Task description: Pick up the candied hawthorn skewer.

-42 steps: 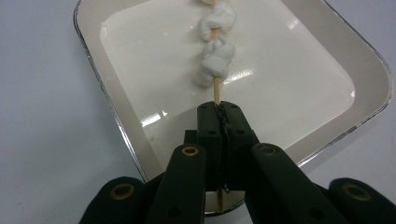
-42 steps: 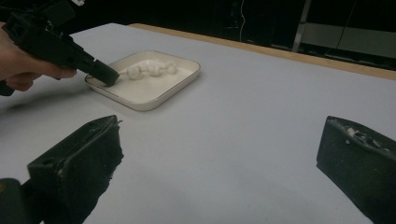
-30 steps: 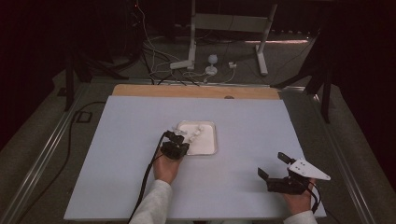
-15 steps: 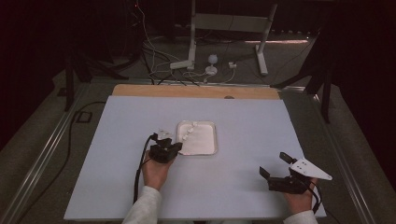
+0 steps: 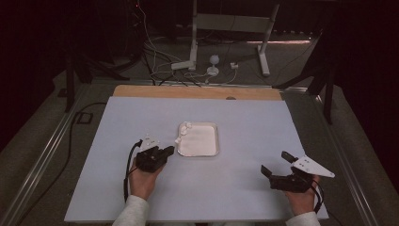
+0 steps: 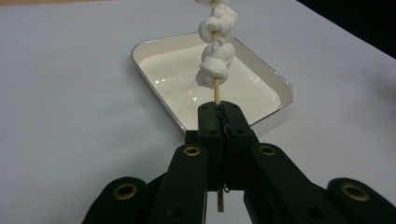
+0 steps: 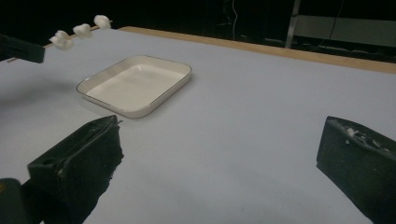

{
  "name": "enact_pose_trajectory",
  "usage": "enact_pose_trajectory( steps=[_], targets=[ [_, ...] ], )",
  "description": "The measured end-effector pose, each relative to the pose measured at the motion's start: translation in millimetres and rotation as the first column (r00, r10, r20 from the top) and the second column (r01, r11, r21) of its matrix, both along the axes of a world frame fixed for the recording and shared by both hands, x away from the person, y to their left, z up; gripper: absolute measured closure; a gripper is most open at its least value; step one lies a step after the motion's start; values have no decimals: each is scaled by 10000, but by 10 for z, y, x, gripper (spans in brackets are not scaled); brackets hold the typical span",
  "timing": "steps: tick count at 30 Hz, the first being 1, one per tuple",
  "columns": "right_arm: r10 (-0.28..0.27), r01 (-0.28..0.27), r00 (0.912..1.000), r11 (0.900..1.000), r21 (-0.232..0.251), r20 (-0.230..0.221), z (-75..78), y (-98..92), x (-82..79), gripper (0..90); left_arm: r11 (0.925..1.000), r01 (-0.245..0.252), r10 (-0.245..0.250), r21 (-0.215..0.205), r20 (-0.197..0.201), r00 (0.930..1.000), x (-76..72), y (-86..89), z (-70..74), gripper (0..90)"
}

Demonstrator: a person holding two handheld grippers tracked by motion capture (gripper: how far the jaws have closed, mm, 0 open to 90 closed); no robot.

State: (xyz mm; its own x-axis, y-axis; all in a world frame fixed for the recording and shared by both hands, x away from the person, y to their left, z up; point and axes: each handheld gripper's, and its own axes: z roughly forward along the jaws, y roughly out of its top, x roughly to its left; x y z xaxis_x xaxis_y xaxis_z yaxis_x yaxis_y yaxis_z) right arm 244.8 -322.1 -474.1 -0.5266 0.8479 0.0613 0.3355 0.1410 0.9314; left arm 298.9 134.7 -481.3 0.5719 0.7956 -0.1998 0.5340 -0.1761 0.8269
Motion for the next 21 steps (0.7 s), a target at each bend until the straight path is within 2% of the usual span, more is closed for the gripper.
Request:
enact_pose_trajectory(
  steps=[5, 11, 17, 21],
  targets=[
    [164, -165, 9998, 9997, 200, 76, 85, 40, 47, 0, 9999, 81, -79, -141, 144, 9999, -29, 36, 12, 895],
    [237, -234, 9997, 9990, 378, -87, 151, 78, 137, 0, 9997, 151, -145, -216, 289, 9995, -52, 18, 23, 895],
    [382, -377, 9992, 9984, 422, -98, 275, 194, 284, 0, 9994, 257, -248, -213, 422, 9988, -73, 0, 32, 895],
    [691, -685, 9976, 9955, 658, -68, 386, 335, 436, 0, 9989, 289, -270, -359, 521, 9983, -89, -2, 49, 895]
  ],
)
